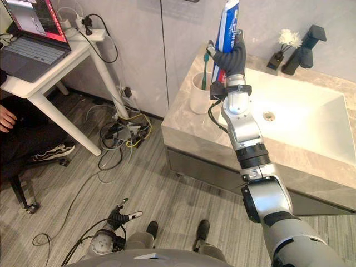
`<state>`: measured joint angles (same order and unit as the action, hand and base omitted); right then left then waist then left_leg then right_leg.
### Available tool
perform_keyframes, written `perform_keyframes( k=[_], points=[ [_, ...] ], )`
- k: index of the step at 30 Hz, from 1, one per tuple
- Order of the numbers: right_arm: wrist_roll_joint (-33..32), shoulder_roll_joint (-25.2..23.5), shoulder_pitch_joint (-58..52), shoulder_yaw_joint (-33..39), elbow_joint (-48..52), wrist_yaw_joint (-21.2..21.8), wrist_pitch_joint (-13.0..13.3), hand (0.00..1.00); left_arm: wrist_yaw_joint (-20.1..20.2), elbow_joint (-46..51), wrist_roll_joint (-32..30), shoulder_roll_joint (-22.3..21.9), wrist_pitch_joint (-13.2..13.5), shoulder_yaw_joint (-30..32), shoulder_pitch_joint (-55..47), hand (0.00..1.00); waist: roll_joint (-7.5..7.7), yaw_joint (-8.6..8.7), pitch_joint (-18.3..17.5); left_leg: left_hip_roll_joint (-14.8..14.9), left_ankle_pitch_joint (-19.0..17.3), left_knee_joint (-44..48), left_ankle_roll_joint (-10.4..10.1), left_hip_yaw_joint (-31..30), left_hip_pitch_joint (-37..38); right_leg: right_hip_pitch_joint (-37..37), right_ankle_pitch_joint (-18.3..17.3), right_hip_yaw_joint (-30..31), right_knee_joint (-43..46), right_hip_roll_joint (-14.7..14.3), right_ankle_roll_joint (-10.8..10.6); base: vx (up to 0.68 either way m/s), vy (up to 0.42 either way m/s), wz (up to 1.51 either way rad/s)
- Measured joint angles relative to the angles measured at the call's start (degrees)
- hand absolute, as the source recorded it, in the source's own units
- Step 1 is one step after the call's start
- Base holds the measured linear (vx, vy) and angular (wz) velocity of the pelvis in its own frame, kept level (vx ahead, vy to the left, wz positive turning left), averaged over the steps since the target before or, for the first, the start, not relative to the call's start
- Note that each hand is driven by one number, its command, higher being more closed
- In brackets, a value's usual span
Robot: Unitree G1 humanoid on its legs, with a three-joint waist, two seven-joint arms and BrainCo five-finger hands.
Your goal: Organize washtable
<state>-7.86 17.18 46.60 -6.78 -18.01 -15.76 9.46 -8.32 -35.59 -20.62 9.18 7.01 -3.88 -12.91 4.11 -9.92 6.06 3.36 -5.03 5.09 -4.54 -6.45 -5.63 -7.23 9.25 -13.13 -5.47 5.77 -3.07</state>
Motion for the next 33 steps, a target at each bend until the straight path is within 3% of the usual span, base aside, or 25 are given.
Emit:
perform_keyframes(
  k=[2,11,17,33],
  points=[
    [0.01,-0.29,-1.2,0.39,0.55,0.0,1.13,1.0,-0.02,-0.21,0.0,0.02,0.0,0.0,0.0,0.0,0.0,0.05,-0.01,0.0,0.0,-0.08,0.0,0.03,0.02,0.0,0.0,0.02,0.0,0.02,0.0,0.0,0.0,0.0],
    [0.02,-0.29,-2.24,0.8,0.59,0.0,1.68,1.0,-0.11,-0.35,0.0,0.09,0.0,0.01,0.0,0.0,0.07,0.06,-0.07,0.0,0.0,-0.43,0.0,0.02,0.04,0.07,0.0,0.02,0.01,0.03,0.0,0.0,0.0,0.0],
    [0.02,-1.85,-8.88,-0.01,-0.69,0.08,-1.08,1.0,-0.11,-0.38,0.01,0.16,-0.02,0.07,-0.34,0.0,0.15,-0.05,-0.12,0.0,0.11,-0.44,-0.03,-0.06,-0.01,-0.29,0.0,-0.08,0.11,0.03,0.0,0.01,-0.003,0.0],
    [0.08,-2.25,-8.82,0.23,-0.57,0.05,-1.47,1.0,-0.11,-0.42,-0.03,0.2,-0.03,0.15,-0.33,0.0,0.27,-0.1,-0.19,-0.01,0.46,-0.19,-0.04,-0.19,0.01,-0.1,0.11,-0.14,0.12,-0.04,0.1,0.0,-0.001,0.0]
  ],
)
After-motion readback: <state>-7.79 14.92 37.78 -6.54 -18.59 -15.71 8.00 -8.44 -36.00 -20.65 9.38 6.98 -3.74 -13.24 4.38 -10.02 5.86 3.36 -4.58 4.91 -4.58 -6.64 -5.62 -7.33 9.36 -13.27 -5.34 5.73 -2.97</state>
